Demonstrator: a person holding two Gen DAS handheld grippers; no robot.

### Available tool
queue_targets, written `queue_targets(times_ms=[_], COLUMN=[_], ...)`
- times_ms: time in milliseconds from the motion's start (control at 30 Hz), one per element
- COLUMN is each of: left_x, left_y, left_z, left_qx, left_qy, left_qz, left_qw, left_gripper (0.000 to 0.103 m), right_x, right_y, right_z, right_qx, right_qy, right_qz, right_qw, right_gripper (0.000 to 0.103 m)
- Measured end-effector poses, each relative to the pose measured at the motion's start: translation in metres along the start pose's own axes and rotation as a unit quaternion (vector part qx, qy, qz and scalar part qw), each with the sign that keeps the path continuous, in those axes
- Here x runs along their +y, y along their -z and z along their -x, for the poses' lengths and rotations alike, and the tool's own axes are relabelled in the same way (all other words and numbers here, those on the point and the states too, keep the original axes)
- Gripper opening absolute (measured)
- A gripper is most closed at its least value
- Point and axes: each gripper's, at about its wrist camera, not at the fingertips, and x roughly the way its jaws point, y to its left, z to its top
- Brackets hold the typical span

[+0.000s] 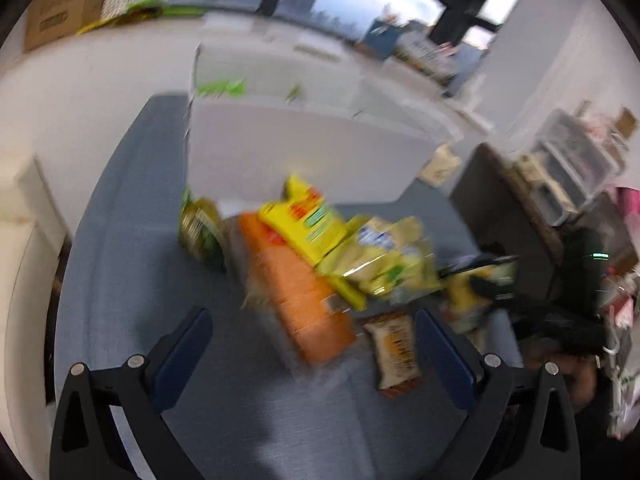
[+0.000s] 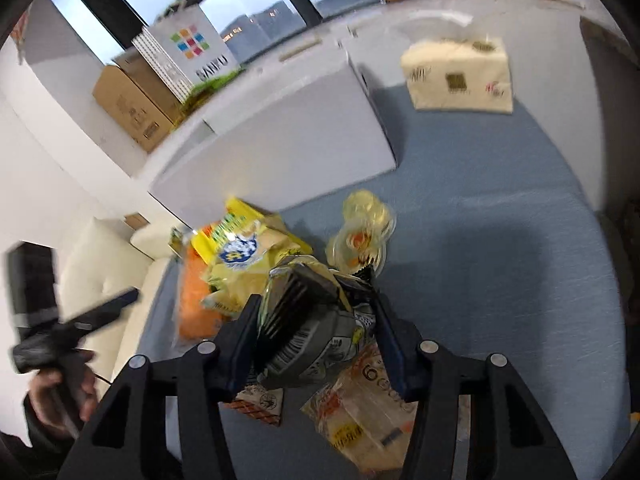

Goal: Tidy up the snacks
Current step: 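Carry the foil bag into the box with right gripper while left carries orange bread bag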

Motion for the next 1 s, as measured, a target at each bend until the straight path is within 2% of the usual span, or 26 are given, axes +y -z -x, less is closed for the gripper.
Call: queue_targets(times_ms=[167,333,367,400,467,533,600,700,867,1000], left_x=[0.02,0.027,0.027,0.026,0.022,0.022,0.021,0.019,0.006,-0.002], left_y=[0.001,-0.003,-0.003,-0.001,0.002,0.008,0.012,0.011,0.004,-0.002], left_z=[-0.026,-0.035,-0.038,-0.041,-0.048,-0.053,-0.052,-0.036,0.017,0.05], left_qx=[0.036,0.027,0.032,0.038,0.057,0.064,0.058,0.034,-0.024,-0.071], left_qy=[0.019,0.059,0.067,0.07,0.067,0.088,0.106,0.109,0.07,0.044], left_qz=[0.06,0.082,0.083,0.084,0.084,0.091,0.095,0.083,0.016,-0.013], left_qw=[0.9974,0.9945,0.9938,0.9933,0.9926,0.9899,0.9881,0.9899,0.9971,0.9965], left_gripper=[0.103,0.101,0.092,0.067,0.036,0.029,0.023,0.018,0.015,0.015], right_x=[0.002,0.012,0.013,0.015,0.017,0.019,0.021,0.022,0.027,0.036], right_y=[-0.003,-0.009,-0.009,-0.009,-0.007,-0.006,-0.005,-0.005,-0.006,-0.007], right_z=[0.032,0.039,0.038,0.037,0.037,0.033,0.031,0.032,0.034,0.034], right_qx=[-0.031,-0.042,-0.041,-0.04,-0.035,-0.032,-0.03,-0.029,-0.033,-0.033], right_qy=[-0.004,-0.01,-0.01,-0.011,-0.012,-0.014,-0.015,-0.014,-0.016,-0.02], right_qz=[0.012,0.021,0.022,0.023,0.025,0.027,0.029,0.032,0.037,0.049], right_qw=[0.999,0.999,0.999,0.999,0.999,0.999,0.999,0.999,0.999,0.998], right_gripper=[0.059,0.059,0.059,0.059,0.059,0.059,0.059,0.059,0.059,0.059])
